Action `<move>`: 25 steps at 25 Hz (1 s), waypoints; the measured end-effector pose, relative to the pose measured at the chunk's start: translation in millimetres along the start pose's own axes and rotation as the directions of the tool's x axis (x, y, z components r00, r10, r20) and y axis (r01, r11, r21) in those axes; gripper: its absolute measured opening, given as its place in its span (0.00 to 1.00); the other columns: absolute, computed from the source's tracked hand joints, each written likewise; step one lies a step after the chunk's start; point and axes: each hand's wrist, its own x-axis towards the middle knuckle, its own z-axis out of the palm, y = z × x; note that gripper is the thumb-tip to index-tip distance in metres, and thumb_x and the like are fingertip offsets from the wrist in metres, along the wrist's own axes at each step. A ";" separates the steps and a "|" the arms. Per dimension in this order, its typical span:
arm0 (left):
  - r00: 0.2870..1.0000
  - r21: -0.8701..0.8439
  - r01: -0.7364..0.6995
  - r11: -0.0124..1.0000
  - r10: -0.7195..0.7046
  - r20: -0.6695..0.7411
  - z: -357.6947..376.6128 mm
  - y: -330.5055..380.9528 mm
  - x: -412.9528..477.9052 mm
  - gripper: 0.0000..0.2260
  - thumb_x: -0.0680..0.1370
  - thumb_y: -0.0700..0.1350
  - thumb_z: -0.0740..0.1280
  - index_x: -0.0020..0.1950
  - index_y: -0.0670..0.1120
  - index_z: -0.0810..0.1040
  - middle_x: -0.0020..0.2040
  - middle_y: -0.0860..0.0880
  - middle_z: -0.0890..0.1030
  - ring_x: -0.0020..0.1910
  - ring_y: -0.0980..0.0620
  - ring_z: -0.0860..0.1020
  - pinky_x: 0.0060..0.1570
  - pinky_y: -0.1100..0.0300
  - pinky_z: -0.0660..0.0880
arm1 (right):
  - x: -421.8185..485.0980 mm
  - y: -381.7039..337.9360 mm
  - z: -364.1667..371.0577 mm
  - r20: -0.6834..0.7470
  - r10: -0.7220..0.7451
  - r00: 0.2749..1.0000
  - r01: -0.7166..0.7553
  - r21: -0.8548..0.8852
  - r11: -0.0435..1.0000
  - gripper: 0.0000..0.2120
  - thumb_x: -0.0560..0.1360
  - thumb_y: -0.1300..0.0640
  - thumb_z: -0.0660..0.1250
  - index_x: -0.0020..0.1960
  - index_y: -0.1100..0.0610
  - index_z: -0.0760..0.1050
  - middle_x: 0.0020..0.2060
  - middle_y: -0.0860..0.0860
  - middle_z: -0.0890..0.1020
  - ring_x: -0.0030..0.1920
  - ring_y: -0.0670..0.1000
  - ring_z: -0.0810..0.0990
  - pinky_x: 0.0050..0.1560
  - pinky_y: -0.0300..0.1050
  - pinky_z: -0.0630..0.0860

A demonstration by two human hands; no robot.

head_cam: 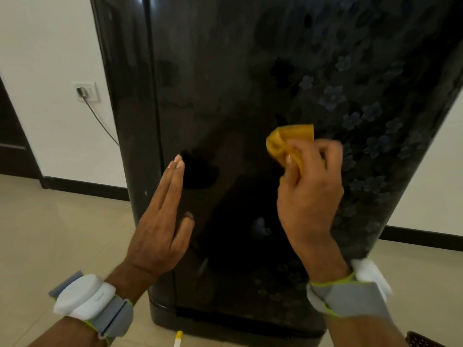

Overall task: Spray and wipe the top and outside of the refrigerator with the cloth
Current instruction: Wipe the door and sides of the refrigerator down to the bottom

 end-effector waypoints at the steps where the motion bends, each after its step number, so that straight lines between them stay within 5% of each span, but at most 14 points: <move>1: 1.000 -0.023 0.012 1.000 -0.012 -0.011 -1.6 0.3 0.8 0.35 0.74 0.45 0.55 0.81 0.43 0.47 0.82 0.49 0.51 0.80 0.53 0.52 0.77 0.57 0.54 | 22.9 -19.8 16.6 -0.053 0.018 0.998 -0.017 0.018 1.000 0.09 0.76 0.65 0.67 0.54 0.57 0.79 0.54 0.56 0.75 0.48 0.52 0.78 0.43 0.36 0.75; 4: 0.993 -0.065 0.028 0.997 -0.035 -0.109 -2.9 -2.4 7.5 0.33 0.74 0.42 0.54 0.80 0.41 0.52 0.80 0.46 0.56 0.79 0.52 0.57 0.77 0.55 0.57 | 26.1 -74.2 67.4 0.076 -0.246 0.966 0.251 -0.068 0.966 0.14 0.75 0.61 0.66 0.60 0.54 0.79 0.60 0.59 0.77 0.47 0.57 0.80 0.42 0.45 0.78; 6: 0.984 -0.095 0.062 0.994 -0.077 -0.162 -2.8 -1.8 9.2 0.32 0.75 0.39 0.55 0.80 0.41 0.53 0.80 0.46 0.58 0.78 0.51 0.59 0.75 0.52 0.59 | -25.0 -55.4 73.7 0.375 -0.504 0.778 0.558 -0.044 0.828 0.16 0.77 0.60 0.61 0.64 0.54 0.76 0.63 0.59 0.75 0.49 0.58 0.80 0.45 0.48 0.81; 7: 0.983 -0.098 0.073 0.993 -0.088 -0.162 -3.6 -1.0 7.9 0.32 0.75 0.38 0.56 0.80 0.41 0.52 0.80 0.46 0.57 0.78 0.52 0.58 0.75 0.52 0.59 | -46.7 -34.3 59.1 0.493 -0.528 0.692 0.605 0.003 0.796 0.16 0.77 0.61 0.59 0.63 0.54 0.75 0.62 0.58 0.75 0.49 0.59 0.80 0.44 0.52 0.81; 8: 0.986 -0.088 0.068 0.994 -0.080 -0.148 -5.3 0.9 6.1 0.32 0.75 0.38 0.56 0.80 0.42 0.52 0.81 0.47 0.56 0.79 0.53 0.57 0.76 0.52 0.59 | -57.0 -12.4 38.2 0.524 -0.505 0.685 0.587 0.013 0.809 0.16 0.76 0.62 0.58 0.61 0.55 0.76 0.60 0.58 0.76 0.47 0.59 0.80 0.42 0.54 0.81; 12: 0.998 0.010 -0.059 0.998 0.059 -0.030 -0.5 17.5 10.3 0.33 0.75 0.43 0.54 0.80 0.43 0.52 0.81 0.50 0.52 0.80 0.51 0.52 0.76 0.45 0.60 | 5.2 9.4 5.3 0.117 -0.115 0.987 0.123 -0.067 0.990 0.13 0.77 0.67 0.64 0.58 0.56 0.78 0.54 0.57 0.75 0.45 0.57 0.79 0.39 0.52 0.80; 14: 0.994 0.025 -0.111 0.993 0.111 0.003 10.2 27.7 21.0 0.34 0.74 0.43 0.55 0.80 0.42 0.52 0.81 0.49 0.51 0.80 0.50 0.51 0.77 0.44 0.57 | 35.5 -21.6 24.3 0.047 -0.123 0.991 0.126 -0.071 0.989 0.14 0.77 0.64 0.63 0.60 0.55 0.78 0.57 0.59 0.77 0.49 0.58 0.79 0.46 0.52 0.79; 16: 0.986 0.068 -0.161 0.985 0.158 0.044 19.4 33.9 26.1 0.33 0.74 0.43 0.55 0.80 0.42 0.53 0.81 0.49 0.51 0.80 0.50 0.51 0.77 0.43 0.55 | 8.1 -16.3 36.6 0.238 -0.370 0.898 0.410 -0.147 0.900 0.18 0.78 0.60 0.61 0.66 0.54 0.76 0.62 0.59 0.76 0.52 0.59 0.79 0.50 0.52 0.78; 18: 0.961 0.155 -0.266 0.951 0.249 0.119 26.1 34.6 19.3 0.32 0.75 0.43 0.56 0.79 0.41 0.55 0.81 0.49 0.51 0.80 0.48 0.52 0.76 0.43 0.55 | -27.0 29.9 2.3 0.407 -0.381 0.830 0.467 -0.134 0.874 0.19 0.77 0.62 0.61 0.67 0.54 0.74 0.61 0.58 0.75 0.52 0.59 0.78 0.47 0.54 0.78; 21: 0.943 0.226 -0.319 0.920 0.284 0.176 34.3 39.5 8.2 0.30 0.76 0.41 0.55 0.79 0.39 0.56 0.81 0.45 0.55 0.80 0.45 0.53 0.76 0.41 0.56 | -5.0 75.2 -55.6 0.113 -0.071 0.991 0.085 -0.129 0.988 0.15 0.75 0.69 0.63 0.59 0.57 0.73 0.57 0.59 0.72 0.47 0.56 0.75 0.43 0.52 0.76; 23: 0.949 0.209 -0.300 0.931 0.270 0.161 43.4 53.9 14.3 0.30 0.75 0.41 0.56 0.79 0.38 0.56 0.80 0.44 0.56 0.80 0.46 0.53 0.76 0.42 0.55 | 35.1 65.6 -51.2 -0.084 0.111 0.990 -0.117 -0.070 0.991 0.13 0.75 0.68 0.62 0.59 0.62 0.74 0.58 0.62 0.74 0.50 0.55 0.73 0.47 0.50 0.74; 25: 0.957 0.165 -0.277 0.947 0.255 0.139 53.8 68.4 23.5 0.32 0.75 0.40 0.56 0.79 0.38 0.56 0.80 0.44 0.56 0.80 0.46 0.52 0.76 0.41 0.56 | 33.4 45.9 -25.2 -0.003 -0.147 0.989 0.144 -0.181 0.973 0.15 0.76 0.62 0.62 0.62 0.62 0.74 0.61 0.65 0.75 0.52 0.61 0.74 0.51 0.54 0.74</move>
